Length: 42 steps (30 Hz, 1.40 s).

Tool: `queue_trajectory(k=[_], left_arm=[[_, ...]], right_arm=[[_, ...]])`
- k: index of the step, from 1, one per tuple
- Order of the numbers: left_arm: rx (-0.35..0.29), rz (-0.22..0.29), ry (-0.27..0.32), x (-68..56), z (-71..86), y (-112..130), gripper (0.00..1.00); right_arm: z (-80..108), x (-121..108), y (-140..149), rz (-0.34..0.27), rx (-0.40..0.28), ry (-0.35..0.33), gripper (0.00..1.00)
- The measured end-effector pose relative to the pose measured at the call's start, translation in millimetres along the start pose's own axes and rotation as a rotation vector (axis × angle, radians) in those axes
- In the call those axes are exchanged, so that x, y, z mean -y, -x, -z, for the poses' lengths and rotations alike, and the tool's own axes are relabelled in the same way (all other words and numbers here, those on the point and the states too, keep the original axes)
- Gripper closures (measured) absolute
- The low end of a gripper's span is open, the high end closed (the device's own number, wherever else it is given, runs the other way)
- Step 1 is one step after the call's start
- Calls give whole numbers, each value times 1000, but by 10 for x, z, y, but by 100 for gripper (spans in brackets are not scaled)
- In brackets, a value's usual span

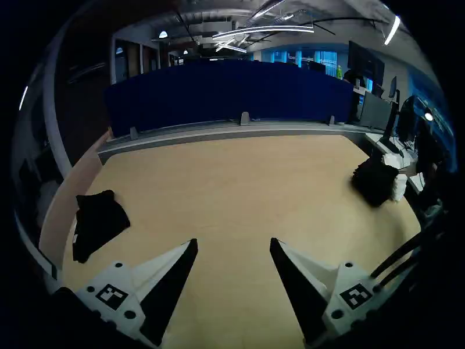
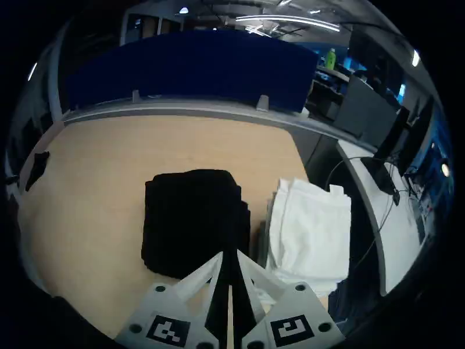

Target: Fold towel

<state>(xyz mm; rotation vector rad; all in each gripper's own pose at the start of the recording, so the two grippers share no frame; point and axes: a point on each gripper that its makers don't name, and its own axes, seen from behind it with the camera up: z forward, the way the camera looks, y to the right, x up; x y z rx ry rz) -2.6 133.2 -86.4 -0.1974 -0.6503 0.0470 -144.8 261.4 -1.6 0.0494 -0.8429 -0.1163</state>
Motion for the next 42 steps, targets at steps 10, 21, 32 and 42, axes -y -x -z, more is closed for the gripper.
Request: queue_trajectory(k=[10,21,32,42], left_arm=[[4,-21,11,-121,3,0,8],[7,-29,9,-116,0,-15,8],[9,-37,31,-190,-47,-39,8],[7,-41,40,-229,-53,-58,8]], right_arm=[[-221,21,363,-51,58,37,96],[-254,-2,441,-80,62,57,92],[5,-150,207,-37,-6,93,49],[-8,92,-95,1,-64,44,32]])
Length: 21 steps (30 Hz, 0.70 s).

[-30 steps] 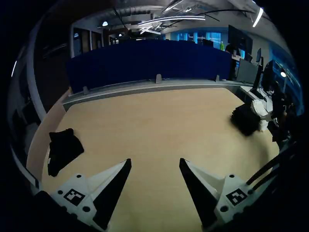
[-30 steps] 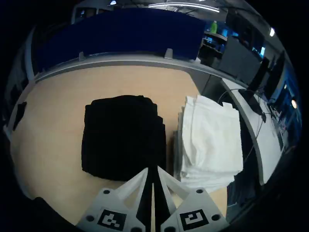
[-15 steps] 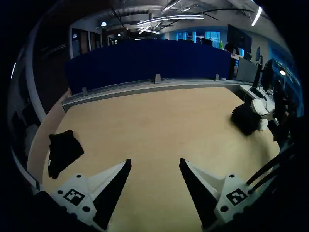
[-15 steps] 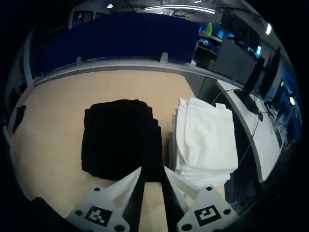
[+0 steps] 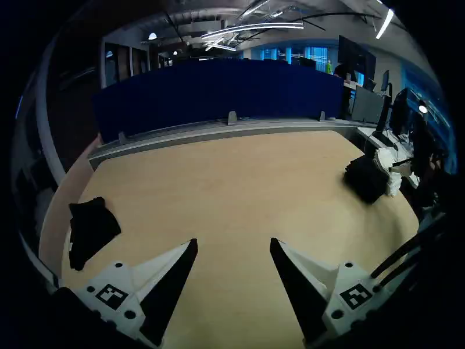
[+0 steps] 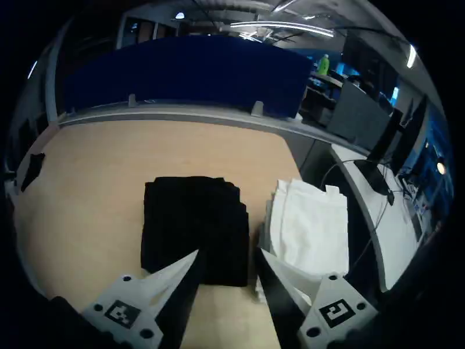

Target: Fold towel

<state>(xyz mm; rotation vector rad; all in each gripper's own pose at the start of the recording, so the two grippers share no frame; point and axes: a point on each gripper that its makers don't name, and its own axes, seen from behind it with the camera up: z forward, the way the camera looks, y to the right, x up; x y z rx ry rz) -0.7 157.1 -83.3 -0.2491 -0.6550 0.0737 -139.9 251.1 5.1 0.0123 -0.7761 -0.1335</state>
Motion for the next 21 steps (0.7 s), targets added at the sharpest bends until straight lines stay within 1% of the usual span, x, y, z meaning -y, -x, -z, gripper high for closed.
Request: queue_trajectory(k=[3,5,7,9,12,21], left_arm=[[-1,4,-7,30,19,4,8],[-1,8,-14,57,36,14,8],[-1,13,-22,89,50,24,8],[0,19,-31,122,62,35,8],[1,28,-44,172,77,50,8],[9,46,-73,275,104,112,8]], right_arm=[[-69,98,-99,5,-10,-18,28],[-127,166,-159,9,-13,-34,20],[-180,231,-226,10,-17,-51,10],[-227,291,-295,8,-23,-65,9],[-294,338,-379,12,-32,-68,8],[-551,431,-474,17,-20,-86,8]])
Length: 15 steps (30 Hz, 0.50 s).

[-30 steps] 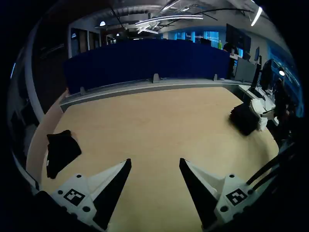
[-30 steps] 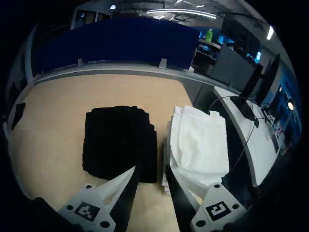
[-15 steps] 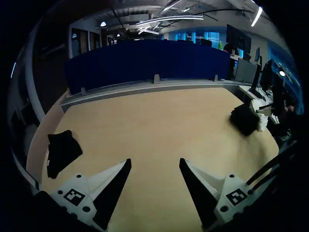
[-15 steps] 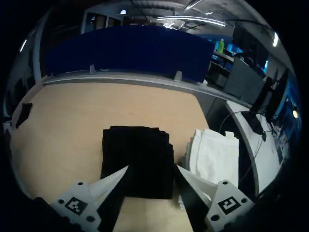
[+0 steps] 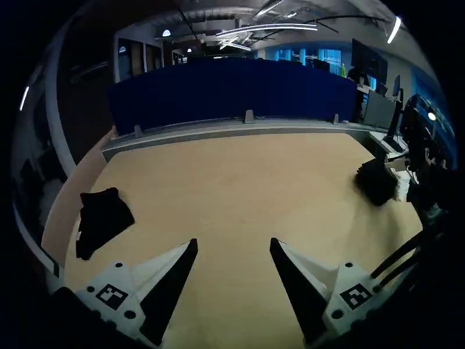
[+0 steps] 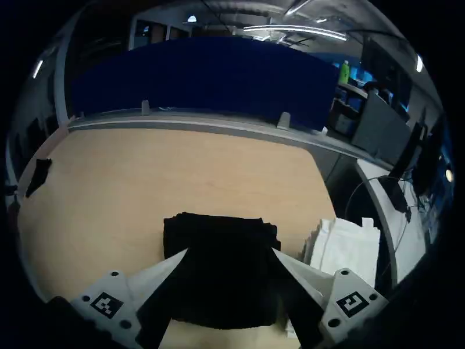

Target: Fold towel

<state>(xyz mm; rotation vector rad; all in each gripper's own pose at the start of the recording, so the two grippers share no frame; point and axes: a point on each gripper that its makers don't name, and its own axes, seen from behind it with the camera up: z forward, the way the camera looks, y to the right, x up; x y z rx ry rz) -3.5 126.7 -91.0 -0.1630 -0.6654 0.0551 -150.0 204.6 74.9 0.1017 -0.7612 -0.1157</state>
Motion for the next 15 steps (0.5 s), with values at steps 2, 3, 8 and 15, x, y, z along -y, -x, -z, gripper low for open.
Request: queue_trajectory(k=[2,3,8,15], left_arm=[[4,3,-6,15,5,15,8],[6,5,-9,22,7,22,8],[12,15,-26,59,22,54,8],[23,23,-51,110,56,107,8]], right_arm=[[-78,15,-6,-2,6,-5,8],[-115,21,-9,-3,9,-8,8],[-300,22,0,-7,33,-8,8],[-524,-10,61,-17,67,1,8]])
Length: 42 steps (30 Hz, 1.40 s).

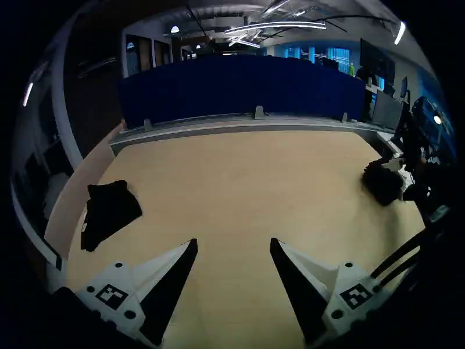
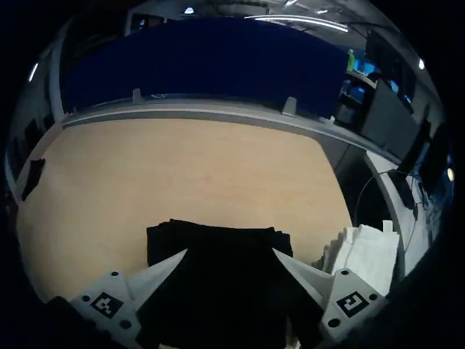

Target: Fold towel

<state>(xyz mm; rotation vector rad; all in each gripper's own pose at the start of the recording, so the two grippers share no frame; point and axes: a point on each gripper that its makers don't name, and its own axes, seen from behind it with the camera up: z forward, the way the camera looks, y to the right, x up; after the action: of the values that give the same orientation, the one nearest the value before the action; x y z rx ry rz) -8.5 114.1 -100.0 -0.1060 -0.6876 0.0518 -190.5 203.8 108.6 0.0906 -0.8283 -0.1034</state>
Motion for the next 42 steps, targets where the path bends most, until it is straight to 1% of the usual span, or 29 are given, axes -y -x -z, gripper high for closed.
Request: queue_trajectory(k=[5,9,15,18,24,27,33,42], left_arm=[[7,2,-13,25,12,29,8],[10,6,-16,32,6,36,8],[8,2,-11,-11,-13,9,8],[6,-1,-4,-40,-16,-7,8],[2,-3,8,-85,-28,-26,8],[-1,-2,15,-109,-35,-41,8],[-12,-5,32,-151,-39,-64,8],[-15,-17,51,-193,-28,-49,8]], right_arm=[[-101,-23,60,-26,14,1,7],[-133,-18,93,-43,17,-4,7],[-150,-14,105,-43,17,-6,7],[-116,-23,53,-41,8,-4,7],[93,-16,-103,-46,-53,-2,7],[203,-31,-109,-57,-70,2,7],[401,-37,22,-64,-74,12,7],[606,85,342,-78,-65,12,7]])
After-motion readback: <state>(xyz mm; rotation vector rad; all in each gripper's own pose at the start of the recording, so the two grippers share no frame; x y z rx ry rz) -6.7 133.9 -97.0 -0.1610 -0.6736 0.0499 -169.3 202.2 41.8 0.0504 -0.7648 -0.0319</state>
